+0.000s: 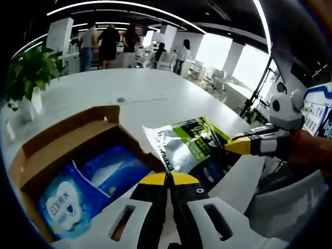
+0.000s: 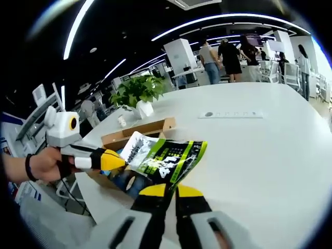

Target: Operate the shoe box by opening the lid, removing the specified soft item, and placing it in the target area until the item is outside and the box remains undamaged.

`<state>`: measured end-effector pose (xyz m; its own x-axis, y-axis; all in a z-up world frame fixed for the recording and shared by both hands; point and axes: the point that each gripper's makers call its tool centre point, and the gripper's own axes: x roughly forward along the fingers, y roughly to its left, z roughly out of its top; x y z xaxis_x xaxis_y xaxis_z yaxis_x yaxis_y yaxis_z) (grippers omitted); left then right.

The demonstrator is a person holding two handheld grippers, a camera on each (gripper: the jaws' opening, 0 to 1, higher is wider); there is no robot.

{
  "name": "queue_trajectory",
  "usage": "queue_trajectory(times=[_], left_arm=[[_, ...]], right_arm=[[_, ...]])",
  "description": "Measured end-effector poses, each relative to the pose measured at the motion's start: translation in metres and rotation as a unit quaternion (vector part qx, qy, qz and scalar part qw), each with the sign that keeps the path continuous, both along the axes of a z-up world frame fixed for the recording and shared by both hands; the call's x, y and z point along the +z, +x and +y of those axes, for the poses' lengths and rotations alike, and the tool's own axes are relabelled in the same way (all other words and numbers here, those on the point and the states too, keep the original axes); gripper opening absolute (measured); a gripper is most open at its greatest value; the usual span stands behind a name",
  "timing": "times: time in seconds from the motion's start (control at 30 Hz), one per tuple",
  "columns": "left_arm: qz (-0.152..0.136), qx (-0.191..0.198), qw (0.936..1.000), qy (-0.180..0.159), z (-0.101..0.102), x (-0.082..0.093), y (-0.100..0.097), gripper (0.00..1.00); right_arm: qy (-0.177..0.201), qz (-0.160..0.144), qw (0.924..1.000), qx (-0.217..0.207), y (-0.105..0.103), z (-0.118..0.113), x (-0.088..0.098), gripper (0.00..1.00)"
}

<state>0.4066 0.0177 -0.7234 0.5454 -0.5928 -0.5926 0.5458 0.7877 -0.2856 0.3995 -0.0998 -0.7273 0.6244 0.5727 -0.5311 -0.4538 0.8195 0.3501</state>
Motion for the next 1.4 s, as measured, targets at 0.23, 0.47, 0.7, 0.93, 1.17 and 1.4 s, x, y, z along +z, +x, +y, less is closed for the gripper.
queue_trajectory(times=[0.23,0.47,0.7,0.93,1.17,1.4], left_arm=[[0.000,-0.018,0.9998,0.004,-0.019,-0.008,0.009,0.00],[0.004,-0.029,0.9996,0.004,-0.035,-0.013,0.009,0.00],[0.007,-0.043,0.9991,0.006,-0.052,-0.018,0.012,0.00],[0.001,-0.063,0.9976,0.027,-0.065,-0.027,0.010,0.00],[0.007,-0.073,0.9967,0.034,-0.075,-0.035,0.008,0.00],[0.008,-0.079,0.9960,0.042,-0.084,-0.042,0.009,0.00]], right_arm=[[-0.002,0.005,0.9999,-0.010,-0.003,-0.018,-0.004,0.01],[-0.003,0.010,0.9998,-0.020,0.000,-0.036,-0.006,0.01],[-0.005,0.012,0.9996,-0.026,0.000,-0.052,-0.009,0.01],[-0.006,0.018,0.9993,-0.033,-0.002,-0.063,-0.017,0.01],[-0.005,0.025,0.9989,-0.039,-0.003,-0.073,-0.027,0.01],[-0.006,0.032,0.9986,-0.040,-0.002,-0.082,-0.036,0.01]])
